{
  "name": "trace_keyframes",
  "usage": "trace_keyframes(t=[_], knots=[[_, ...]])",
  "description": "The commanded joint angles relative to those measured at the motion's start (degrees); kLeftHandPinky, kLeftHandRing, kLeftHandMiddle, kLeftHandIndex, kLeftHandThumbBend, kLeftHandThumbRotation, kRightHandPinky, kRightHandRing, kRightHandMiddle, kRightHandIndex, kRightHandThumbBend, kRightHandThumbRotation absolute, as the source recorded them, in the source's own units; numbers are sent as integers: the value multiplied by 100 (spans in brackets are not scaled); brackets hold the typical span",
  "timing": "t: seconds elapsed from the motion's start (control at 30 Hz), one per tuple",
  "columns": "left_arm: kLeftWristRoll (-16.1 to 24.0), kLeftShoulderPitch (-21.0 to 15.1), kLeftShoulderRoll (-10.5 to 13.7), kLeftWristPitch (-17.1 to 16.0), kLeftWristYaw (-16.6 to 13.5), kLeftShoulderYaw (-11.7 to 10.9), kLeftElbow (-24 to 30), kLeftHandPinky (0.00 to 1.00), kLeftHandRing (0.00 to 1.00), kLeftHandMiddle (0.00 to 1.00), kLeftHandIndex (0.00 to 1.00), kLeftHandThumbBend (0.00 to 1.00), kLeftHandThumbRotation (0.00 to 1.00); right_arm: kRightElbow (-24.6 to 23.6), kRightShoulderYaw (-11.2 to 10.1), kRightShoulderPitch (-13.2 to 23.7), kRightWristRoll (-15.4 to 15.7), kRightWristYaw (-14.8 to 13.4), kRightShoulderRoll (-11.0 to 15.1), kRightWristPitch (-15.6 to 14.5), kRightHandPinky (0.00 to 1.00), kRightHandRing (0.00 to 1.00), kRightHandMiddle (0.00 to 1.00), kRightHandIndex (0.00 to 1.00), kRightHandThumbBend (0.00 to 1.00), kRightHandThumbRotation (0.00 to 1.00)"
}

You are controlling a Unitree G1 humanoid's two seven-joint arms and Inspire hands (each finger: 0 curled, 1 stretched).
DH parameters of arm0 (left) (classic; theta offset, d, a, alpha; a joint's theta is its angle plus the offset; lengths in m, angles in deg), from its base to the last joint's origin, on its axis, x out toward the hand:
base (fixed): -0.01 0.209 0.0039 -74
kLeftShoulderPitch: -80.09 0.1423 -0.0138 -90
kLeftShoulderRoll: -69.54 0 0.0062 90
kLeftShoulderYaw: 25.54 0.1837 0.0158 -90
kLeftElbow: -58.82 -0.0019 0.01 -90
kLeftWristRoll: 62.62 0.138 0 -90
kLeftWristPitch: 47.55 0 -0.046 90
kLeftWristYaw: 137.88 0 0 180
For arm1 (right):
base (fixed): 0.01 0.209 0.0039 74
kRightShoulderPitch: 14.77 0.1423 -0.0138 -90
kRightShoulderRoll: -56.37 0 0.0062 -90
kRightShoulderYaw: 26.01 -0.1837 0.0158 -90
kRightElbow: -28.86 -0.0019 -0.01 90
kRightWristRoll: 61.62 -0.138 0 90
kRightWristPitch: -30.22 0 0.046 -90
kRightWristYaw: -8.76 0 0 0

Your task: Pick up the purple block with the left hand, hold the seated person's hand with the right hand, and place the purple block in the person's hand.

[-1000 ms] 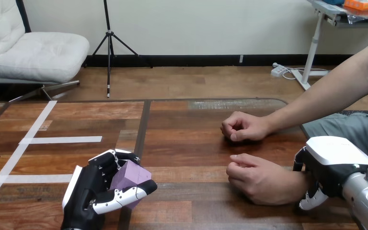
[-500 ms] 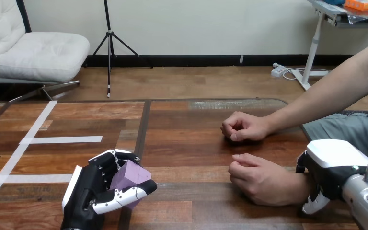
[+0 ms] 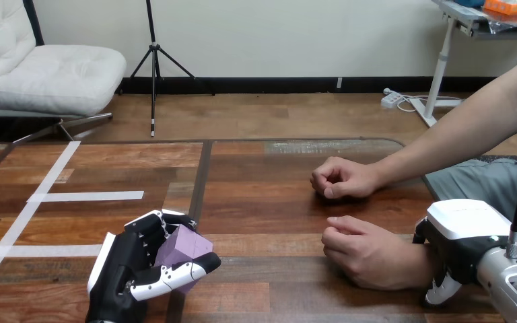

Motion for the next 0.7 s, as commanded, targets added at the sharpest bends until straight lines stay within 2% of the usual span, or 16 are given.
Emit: trace_keyframes(t=[0.0,0.37,0.67], knots=[[-8,-269,27,-59,2,-31,319,33,39,46,47,93,12,245,107,50,28,51,156,3,50,60,66,68,73,0],[-18,-257,22,-54,5,-29,338,33,39,46,47,93,11,357,96,-11,-63,-108,211,206,65,72,76,74,71,0],[10,-249,25,-75,-15,-28,336,33,39,46,47,93,12,461,104,-35,-24,-236,232,316,68,71,76,74,65,0]])
